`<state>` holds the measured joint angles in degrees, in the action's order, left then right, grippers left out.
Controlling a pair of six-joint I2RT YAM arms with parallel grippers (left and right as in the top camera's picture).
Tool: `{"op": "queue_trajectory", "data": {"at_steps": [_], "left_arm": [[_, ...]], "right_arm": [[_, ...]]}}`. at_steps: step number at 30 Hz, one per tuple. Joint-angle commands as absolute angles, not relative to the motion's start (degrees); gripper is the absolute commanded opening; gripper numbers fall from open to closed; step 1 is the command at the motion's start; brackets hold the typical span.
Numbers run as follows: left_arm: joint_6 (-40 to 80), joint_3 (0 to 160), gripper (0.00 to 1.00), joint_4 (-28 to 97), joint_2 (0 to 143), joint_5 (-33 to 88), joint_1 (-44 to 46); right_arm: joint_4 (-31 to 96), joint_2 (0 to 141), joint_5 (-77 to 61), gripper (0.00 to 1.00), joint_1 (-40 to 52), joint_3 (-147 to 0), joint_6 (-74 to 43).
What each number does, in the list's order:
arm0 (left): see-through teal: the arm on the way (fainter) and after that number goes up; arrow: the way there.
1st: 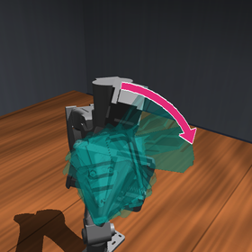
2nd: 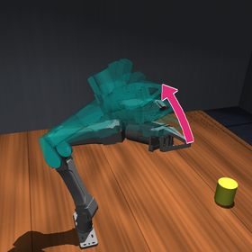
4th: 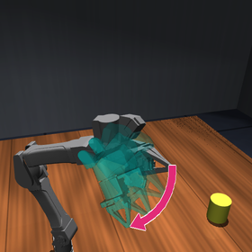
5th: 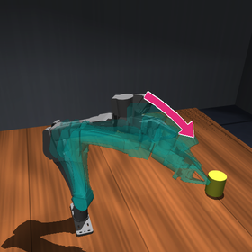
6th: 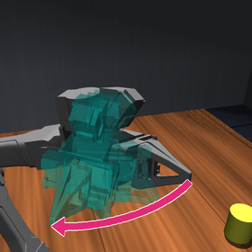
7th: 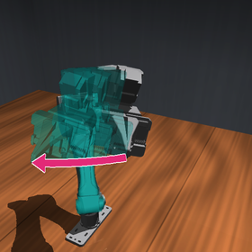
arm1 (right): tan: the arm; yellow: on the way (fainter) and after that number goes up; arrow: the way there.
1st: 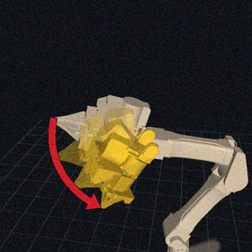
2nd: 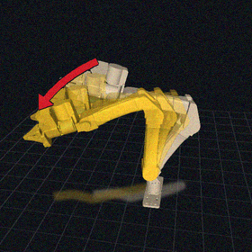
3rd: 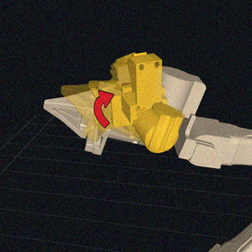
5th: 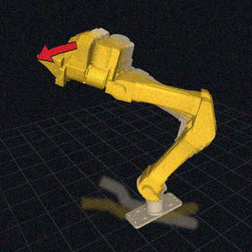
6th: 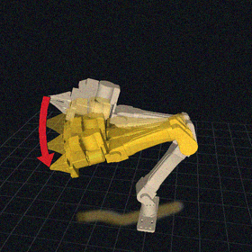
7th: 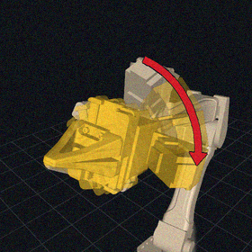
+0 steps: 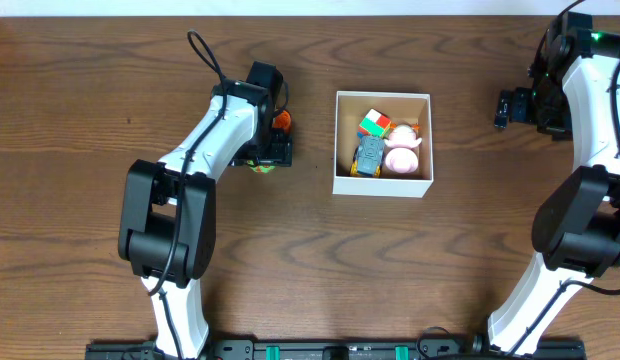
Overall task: Pack container
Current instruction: 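Lower the left gripper and close it on the green ball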
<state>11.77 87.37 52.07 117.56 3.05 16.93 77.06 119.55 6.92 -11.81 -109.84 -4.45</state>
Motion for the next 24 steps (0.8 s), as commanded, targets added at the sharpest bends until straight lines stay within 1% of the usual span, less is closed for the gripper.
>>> {"op": "queue_trajectory", "data": {"at_steps": [1,17,21,24], "left_arm": [[11.2,88.0,0.86,52.3,117.8,3.5,16.7],[11.2,85.6,0.85,49.9,117.8,3.4,16.7],[11.2,85.6,0.64,49.4,117.8,3.4,16.7],[11.2,85.6,0.52,49.1,117.8,3.4,16.7]], "right_arm": [[77.1,119.2,6.9,0.99,-12.0,-109.7,-3.8],[77.1,119.2,6.9,0.99,-12.0,-109.7,-3.8],[77.1,119.2,6.9,0.99,-12.0,-109.7,-3.8],[77.1,119.2,6.9,0.99,-12.0,-109.7,-3.8]]}}
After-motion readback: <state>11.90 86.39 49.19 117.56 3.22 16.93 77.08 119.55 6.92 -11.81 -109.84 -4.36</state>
